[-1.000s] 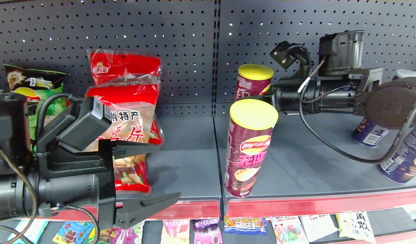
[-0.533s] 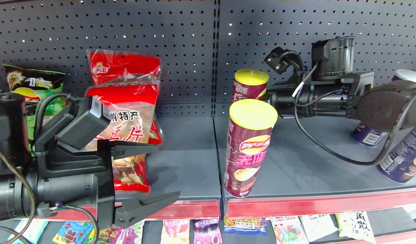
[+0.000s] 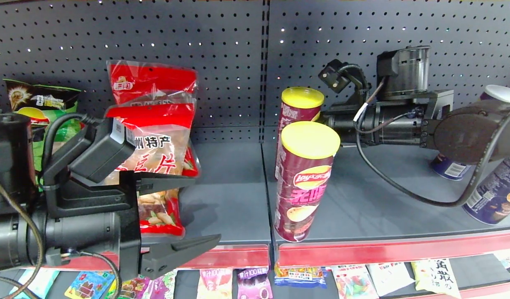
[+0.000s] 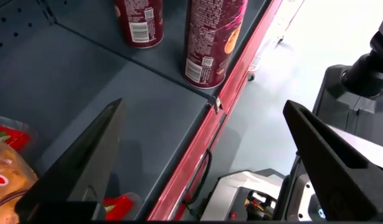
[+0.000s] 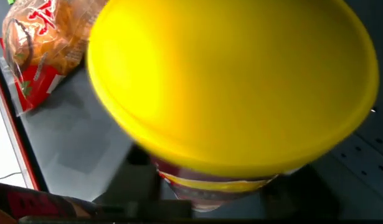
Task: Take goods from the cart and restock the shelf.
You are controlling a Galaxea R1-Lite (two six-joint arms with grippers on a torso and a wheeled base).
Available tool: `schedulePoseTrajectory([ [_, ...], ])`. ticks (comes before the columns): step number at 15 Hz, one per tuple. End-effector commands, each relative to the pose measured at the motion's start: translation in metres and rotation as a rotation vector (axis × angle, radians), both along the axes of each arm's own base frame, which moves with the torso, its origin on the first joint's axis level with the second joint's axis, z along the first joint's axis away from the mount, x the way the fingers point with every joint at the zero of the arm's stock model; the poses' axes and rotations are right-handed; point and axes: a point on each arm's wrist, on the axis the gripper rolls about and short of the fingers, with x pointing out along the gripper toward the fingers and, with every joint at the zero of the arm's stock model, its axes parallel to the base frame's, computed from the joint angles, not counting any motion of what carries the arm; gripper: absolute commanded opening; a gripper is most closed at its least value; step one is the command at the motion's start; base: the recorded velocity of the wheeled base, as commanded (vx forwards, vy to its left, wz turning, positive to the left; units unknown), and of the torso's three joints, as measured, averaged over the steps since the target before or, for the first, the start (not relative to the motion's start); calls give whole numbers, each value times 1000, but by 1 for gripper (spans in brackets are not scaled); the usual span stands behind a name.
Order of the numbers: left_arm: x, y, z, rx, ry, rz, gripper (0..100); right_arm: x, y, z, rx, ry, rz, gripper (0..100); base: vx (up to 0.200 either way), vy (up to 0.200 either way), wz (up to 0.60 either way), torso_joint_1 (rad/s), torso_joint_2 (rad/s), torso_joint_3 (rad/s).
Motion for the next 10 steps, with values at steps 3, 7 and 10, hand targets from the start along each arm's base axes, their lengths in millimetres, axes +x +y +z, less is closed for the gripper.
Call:
schedulePoseTrajectory([
  [3,1,-1,-1,4,3,6,100,-16,-8,7,12,3,-6,100,0,0,0,0,0,0],
  [7,8,-4,-5,23,17,33,100,-39,-31,2,-12,29,-81,100,0,0,0,0,0,0],
  [10,18,-10,-8,46,27,55,100,-59,-50,-4,3,87,-154,100,0,0,0,0,0,0],
])
